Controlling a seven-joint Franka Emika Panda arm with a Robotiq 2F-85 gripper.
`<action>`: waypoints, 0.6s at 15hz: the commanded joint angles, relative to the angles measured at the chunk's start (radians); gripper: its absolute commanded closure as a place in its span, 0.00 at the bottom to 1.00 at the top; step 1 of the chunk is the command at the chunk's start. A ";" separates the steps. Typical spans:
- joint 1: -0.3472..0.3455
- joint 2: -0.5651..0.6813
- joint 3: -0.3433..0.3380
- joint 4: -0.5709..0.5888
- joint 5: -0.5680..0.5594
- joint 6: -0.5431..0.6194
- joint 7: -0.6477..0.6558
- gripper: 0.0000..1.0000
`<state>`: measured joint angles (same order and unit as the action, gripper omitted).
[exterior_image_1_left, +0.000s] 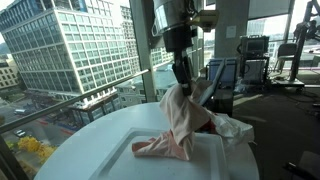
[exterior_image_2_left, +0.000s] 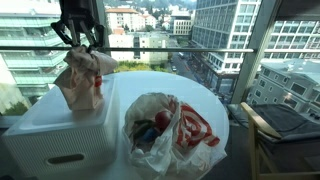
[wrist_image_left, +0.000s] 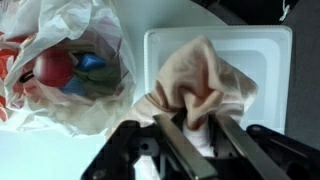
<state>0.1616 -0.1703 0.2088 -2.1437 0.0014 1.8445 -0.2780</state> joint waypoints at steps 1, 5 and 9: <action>0.028 0.045 -0.024 -0.064 0.075 0.180 -0.110 0.93; 0.041 0.102 -0.016 -0.105 0.181 0.298 -0.213 0.88; 0.045 0.127 -0.006 -0.122 0.211 0.351 -0.247 0.42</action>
<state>0.1935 -0.0444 0.2050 -2.2560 0.1820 2.1526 -0.4859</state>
